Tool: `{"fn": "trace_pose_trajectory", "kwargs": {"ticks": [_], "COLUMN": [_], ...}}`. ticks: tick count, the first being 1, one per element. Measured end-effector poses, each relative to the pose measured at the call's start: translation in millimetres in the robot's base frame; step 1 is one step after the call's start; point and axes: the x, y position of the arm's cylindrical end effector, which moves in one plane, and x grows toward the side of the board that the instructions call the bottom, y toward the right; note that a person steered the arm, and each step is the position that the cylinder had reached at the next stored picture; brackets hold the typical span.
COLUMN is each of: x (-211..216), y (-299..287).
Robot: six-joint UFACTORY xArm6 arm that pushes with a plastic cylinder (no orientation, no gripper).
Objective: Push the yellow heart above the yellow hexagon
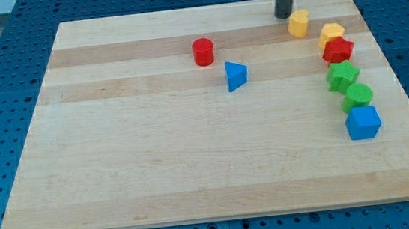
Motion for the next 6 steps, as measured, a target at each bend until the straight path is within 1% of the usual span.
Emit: {"fn": "trace_pose_trajectory", "kwargs": {"ticks": [1,2,3,6], "x": [34,45,45,41], "y": [-6,-4,-4,54]}}
